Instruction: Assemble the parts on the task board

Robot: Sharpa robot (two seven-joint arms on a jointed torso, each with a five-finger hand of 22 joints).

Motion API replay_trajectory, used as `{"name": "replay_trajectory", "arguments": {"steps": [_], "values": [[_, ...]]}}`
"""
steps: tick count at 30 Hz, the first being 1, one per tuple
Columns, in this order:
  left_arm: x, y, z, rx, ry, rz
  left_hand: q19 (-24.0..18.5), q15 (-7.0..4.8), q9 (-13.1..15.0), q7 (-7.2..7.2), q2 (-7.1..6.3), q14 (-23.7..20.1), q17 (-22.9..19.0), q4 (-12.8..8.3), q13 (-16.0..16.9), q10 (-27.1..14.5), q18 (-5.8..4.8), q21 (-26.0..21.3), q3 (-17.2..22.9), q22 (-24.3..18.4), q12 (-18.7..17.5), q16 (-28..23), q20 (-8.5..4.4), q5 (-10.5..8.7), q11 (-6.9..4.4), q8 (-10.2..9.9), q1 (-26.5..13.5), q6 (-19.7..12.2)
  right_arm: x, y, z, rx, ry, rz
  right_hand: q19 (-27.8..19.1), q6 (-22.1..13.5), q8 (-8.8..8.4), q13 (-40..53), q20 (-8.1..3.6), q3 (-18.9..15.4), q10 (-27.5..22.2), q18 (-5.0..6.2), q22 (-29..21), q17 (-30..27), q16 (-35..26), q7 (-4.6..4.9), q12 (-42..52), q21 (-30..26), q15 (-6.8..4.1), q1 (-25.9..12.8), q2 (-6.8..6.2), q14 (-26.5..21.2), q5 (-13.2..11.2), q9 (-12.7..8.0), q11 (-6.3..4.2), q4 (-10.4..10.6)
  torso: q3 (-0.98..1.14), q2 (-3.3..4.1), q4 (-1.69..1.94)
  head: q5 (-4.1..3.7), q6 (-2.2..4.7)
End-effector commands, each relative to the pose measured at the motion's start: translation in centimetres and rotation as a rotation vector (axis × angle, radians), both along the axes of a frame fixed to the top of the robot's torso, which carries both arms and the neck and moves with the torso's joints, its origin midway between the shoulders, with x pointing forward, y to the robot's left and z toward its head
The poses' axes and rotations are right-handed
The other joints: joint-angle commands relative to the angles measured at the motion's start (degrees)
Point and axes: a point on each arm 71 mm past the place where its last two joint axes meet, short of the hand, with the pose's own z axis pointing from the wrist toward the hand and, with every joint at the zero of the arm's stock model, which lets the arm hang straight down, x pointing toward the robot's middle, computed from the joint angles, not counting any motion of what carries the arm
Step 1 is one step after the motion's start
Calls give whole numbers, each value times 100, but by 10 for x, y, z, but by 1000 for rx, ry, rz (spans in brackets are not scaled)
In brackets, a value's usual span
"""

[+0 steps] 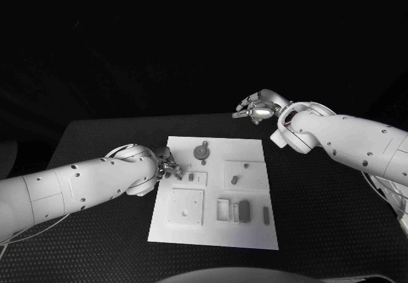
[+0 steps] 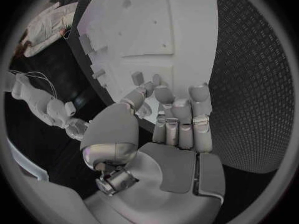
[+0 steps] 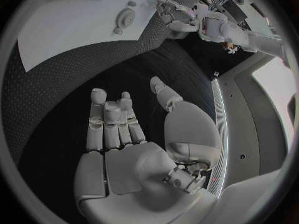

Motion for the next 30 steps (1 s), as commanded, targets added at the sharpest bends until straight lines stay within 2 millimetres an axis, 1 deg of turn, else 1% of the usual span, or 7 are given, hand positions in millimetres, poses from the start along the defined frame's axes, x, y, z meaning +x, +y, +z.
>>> {"name": "replay_trajectory", "arguments": {"steps": [1, 15, 22, 24, 27, 30], "values": [[-3, -3, -4, 15, 25, -30, 171, -280, 1083, -112, 49, 254, 10, -254, -2, 146, 116, 33, 224, 117, 41, 37, -123, 57, -124, 606, 106, 127, 0, 1, 0, -1, 4, 11, -5, -1, -23, -6, 3, 0, -35, 93, 72, -6, 37, 44, 27, -37, 8, -43, 18, -51, 17, -8, 5, 32, -1, 2, -5, 1, -10], [-3, -1, -6, 47, 39, -39, 179, -286, 1106, -120, 47, 267, 24, -280, -1, 159, 111, 51, 225, 117, 52, 48, -116, 106, -132, 609, 112, 137, 0, 1, 0, -1, 4, 10, -6, -2, -22, -9, 4, -1, -35, 93, 72, -8, 38, 44, 28, -38, 9, -45, 17, -51, 18, -8, 5, 33, 0, 2, 2, 0, -14], [-3, -3, -5, 52, 33, -46, 181, -287, 1111, -122, 42, 270, 28, -284, 0, 163, 109, 55, 224, 117, 55, 50, -114, 119, -134, 609, 111, 141, 0, 1, 0, -1, 4, 11, -6, -2, -22, -10, 4, -1, -36, 93, 72, -9, 38, 44, 29, -38, 9, -45, 17, -52, 18, -8, 5, 33, 0, 3, -5, 6, -15], [-3, -4, -5, 47, 27, -48, 189, -291, 1125, -128, 33, 280, 38, -281, 3, 175, 107, 66, 222, 115, 65, 57, -111, 188, -139, 612, 100, 157, 0, 1, 0, -1, 4, 11, -6, -2, -22, -10, 4, -1, -36, 93, 72, -9, 38, 44, 29, -38, 9, -45, 16, -52, 18, -8, 5, 33, 2, 3, -6, 12, -17], [-2, -6, -4, 38, 20, -51, 195, -297, 1164, -140, -7, 296, 57, -270, 4, 196, 105, 80, 204, 109, 78, 55, -104, 475, -148, 626, 26, 210, 0, 1, 0, -1, 4, 11, -6, -2, -22, -11, 4, -1, -36, 93, 72, -9, 38, 44, 29, -38, 9, -44, 17, -52, 18, -8, 5, 33, 5, 1, -6, 12, -15], [-2, -8, -4, 32, 14, -52, 206, -300, 1191, -150, -56, 312, 70, -260, 7, 223, 108, 90, 192, 107, 92, 57, -103, 581, -154, 641, -17, 255, 0, 2, 0, -1, 4, 12, -6, -2, -22, -11, 4, -1, -36, 93, 72, -10, 38, 44, 30, -38, 9, -44, 17, -52, 18, -8, 5, 33, 4, 2, -9, 15, -15]]}}
